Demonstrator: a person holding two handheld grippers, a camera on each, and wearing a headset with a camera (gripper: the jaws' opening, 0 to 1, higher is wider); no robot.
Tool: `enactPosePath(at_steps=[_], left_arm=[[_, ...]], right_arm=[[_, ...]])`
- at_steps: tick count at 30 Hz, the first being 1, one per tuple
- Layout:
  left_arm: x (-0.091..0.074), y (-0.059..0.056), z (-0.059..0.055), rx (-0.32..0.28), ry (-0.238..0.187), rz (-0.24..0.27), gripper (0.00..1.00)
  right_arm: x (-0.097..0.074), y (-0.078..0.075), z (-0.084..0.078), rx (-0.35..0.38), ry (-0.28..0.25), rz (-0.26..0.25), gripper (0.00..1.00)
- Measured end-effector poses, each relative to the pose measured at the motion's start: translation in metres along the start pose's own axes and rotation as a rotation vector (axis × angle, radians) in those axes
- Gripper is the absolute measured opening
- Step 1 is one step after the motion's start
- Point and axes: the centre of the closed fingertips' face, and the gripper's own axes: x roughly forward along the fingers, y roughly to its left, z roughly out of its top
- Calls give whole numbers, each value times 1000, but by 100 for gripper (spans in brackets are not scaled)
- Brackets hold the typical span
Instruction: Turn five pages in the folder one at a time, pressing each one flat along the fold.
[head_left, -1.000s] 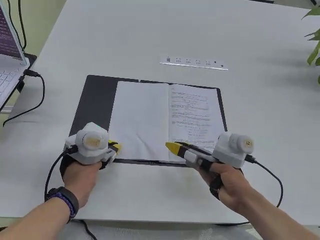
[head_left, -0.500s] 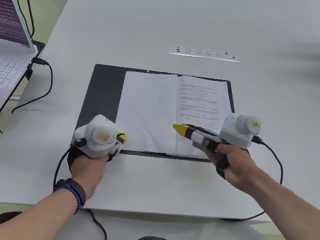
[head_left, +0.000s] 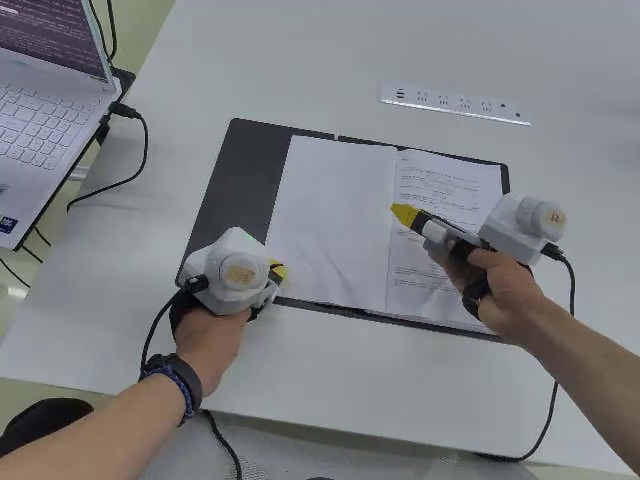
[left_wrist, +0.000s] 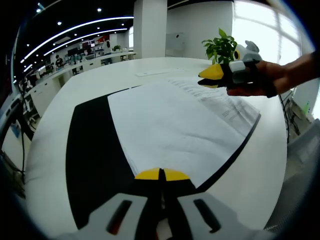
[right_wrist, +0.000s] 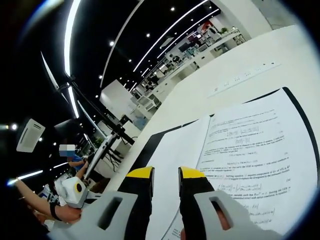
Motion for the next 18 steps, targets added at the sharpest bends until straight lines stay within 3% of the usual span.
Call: enactPosePath(at_steps=[9, 18], left_arm=[[2, 1, 0, -9, -1, 9, 0], [3, 2, -1, -27, -2, 5, 0]], right_arm=[[27, -18, 5, 81, -39, -19, 12], [33, -15, -8, 67, -16, -64, 2]])
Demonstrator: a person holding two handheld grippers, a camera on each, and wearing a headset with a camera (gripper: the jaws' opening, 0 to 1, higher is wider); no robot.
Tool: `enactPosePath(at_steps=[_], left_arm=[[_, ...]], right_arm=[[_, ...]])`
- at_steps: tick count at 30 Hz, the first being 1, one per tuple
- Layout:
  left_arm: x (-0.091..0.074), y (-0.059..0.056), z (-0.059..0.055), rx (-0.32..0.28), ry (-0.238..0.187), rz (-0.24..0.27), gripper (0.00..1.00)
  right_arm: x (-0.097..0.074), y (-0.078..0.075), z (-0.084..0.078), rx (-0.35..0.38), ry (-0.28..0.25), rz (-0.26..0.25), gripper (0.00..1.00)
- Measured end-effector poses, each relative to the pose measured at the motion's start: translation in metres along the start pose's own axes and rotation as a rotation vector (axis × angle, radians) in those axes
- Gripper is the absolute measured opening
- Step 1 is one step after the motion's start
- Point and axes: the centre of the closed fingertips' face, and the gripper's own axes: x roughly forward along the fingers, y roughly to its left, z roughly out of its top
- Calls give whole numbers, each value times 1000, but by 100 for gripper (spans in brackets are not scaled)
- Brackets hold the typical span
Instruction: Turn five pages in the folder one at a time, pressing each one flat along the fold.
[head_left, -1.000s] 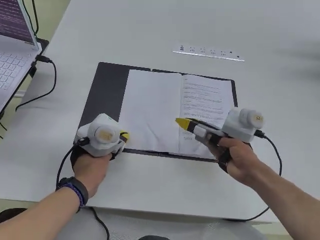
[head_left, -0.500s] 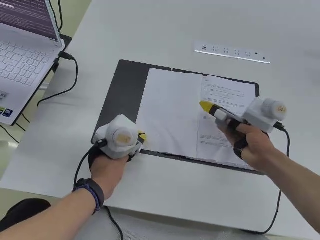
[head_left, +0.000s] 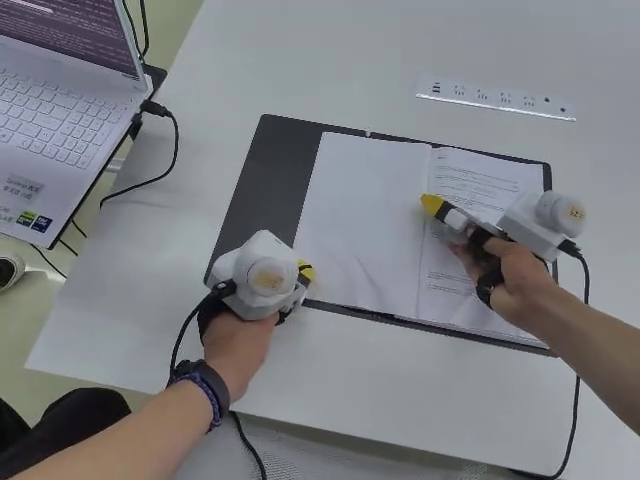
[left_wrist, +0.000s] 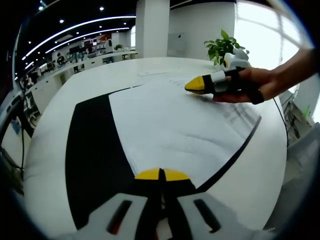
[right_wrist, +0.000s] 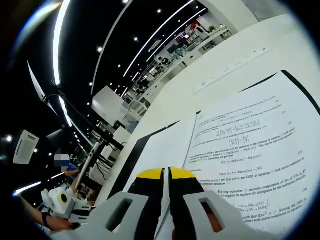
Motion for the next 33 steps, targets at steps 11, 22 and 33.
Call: enactPosePath(at_steps=[11, 22, 33], left_arm=[[0, 0, 0, 8, -2, 1, 0], [1, -1, -1, 23, -6, 6, 0], [1, -1, -2, 17, -8, 3, 0]], right_arm=[[8, -1, 4, -67, -5, -12, 0], [28, -18, 27, -113, -47, -66, 0], [56, -35, 54, -115, -63, -122, 0]])
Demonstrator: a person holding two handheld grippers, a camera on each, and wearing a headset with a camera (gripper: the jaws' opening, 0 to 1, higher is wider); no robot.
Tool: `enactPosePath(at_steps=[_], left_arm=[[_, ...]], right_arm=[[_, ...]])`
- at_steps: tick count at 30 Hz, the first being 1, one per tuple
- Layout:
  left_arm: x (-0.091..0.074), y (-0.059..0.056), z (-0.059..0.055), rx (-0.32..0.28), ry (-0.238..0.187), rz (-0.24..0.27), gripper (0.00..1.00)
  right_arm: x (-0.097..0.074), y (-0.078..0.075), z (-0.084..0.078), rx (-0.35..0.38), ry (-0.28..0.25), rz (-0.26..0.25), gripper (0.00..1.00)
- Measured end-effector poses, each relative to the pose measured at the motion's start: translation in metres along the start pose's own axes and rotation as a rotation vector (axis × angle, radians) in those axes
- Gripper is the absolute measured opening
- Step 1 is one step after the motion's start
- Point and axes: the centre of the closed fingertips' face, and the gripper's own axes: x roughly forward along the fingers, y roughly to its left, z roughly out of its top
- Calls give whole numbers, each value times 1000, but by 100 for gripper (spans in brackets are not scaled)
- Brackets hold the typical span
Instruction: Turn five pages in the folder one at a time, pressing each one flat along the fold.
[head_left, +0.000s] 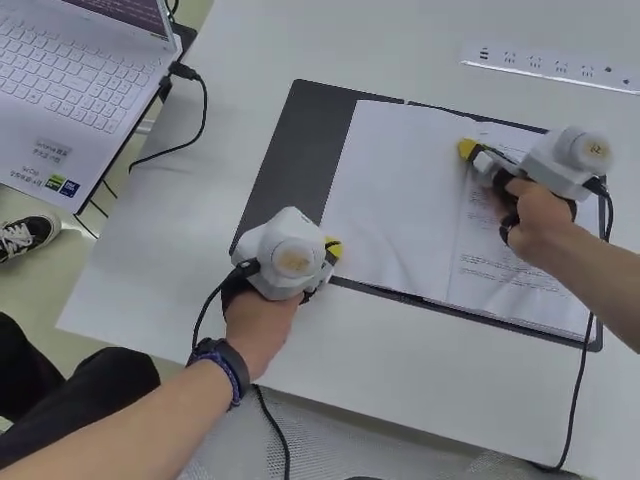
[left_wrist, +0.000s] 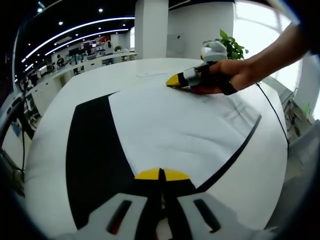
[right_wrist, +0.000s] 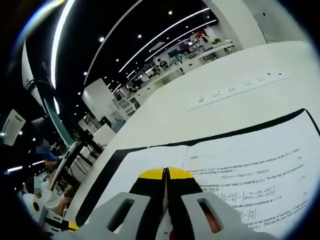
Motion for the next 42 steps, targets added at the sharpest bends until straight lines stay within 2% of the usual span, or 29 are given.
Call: enactPosePath(at_steps=[5, 12, 14, 20, 21, 22, 30, 33, 42], left_arm=[[1, 1, -1, -8, 1, 0, 0], [0, 1, 0, -14, -2, -5, 0], [-1, 1, 1, -14, -2, -5, 0], [-2, 0, 1, -15, -2, -6, 0], [-2, 0, 1, -14, -1, -7, 0], [-2, 0, 1, -13, -1, -7, 0], [-3, 1, 2, -11, 1, -9, 0], [-2, 1, 2, -15, -2, -5, 0], [-2, 1, 2, -10, -1, -8, 0]], right_arm=[[3, 4, 6, 12, -26, -5, 0], [15, 2, 18, 25, -43, -16, 0], [26, -10, 23, 28, -43, -18, 0], [32, -11, 27, 33, -45, -23, 0], [38, -20, 29, 39, -43, -22, 0], [39, -21, 29, 41, -43, -22, 0], [34, -16, 24, 26, -43, -18, 0], [26, -7, 15, -11, -36, -4, 0], [4, 14, 2, -17, -20, 16, 0]])
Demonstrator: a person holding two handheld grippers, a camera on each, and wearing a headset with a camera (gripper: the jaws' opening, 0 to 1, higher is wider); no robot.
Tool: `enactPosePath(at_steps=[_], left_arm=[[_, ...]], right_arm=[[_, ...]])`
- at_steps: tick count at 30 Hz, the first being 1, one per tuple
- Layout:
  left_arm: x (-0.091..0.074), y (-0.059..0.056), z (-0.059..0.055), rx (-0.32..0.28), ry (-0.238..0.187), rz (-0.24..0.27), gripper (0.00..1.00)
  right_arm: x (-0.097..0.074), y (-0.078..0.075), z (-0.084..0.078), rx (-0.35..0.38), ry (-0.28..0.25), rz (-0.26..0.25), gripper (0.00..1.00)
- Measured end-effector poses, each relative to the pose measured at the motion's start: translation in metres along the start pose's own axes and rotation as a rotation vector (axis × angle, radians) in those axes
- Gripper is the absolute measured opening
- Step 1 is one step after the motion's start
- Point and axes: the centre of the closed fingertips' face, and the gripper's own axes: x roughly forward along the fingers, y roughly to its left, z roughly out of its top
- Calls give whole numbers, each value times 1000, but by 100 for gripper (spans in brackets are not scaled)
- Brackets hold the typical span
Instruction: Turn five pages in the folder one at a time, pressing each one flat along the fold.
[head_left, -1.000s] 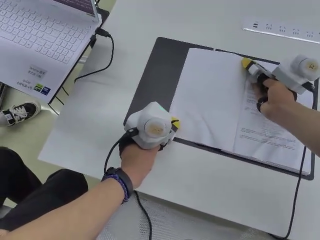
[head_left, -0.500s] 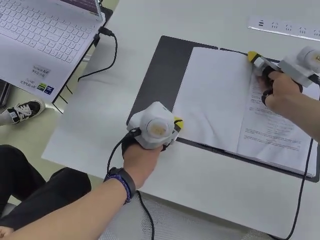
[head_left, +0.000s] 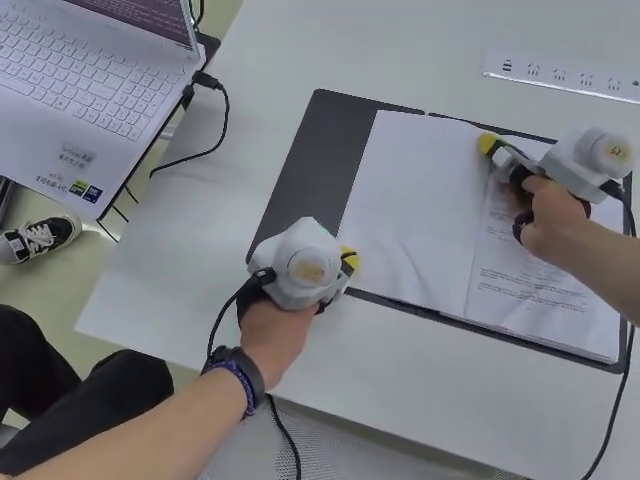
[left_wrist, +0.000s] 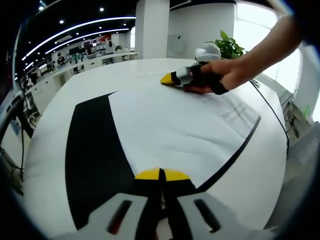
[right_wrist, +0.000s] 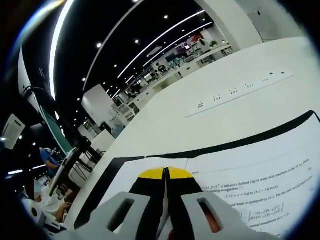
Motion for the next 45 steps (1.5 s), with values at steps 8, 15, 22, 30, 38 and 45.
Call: enactPosePath(at_steps=[8, 15, 22, 30, 38, 45], left_arm=[[0, -1, 0, 5, -1, -3, 0], [1, 0, -1, 4, -2, 0, 0], [2, -1, -2, 4, -2, -1, 0], [2, -1, -2, 3, -8, 0, 0], [2, -1, -2, 6, -17, -2, 0], [1, -1, -1, 8, -17, -3, 0]], right_arm=[[-10, 5, -8, 0, 6, 10, 0], [-16, 3, -15, 6, 3, 10, 0], [-23, 2, -23, 1, 10, 17, 0], [-35, 4, -31, 7, 7, 22, 0], [-54, 11, -43, 14, 4, 46, 0], [-62, 13, -49, 12, 9, 47, 0]])
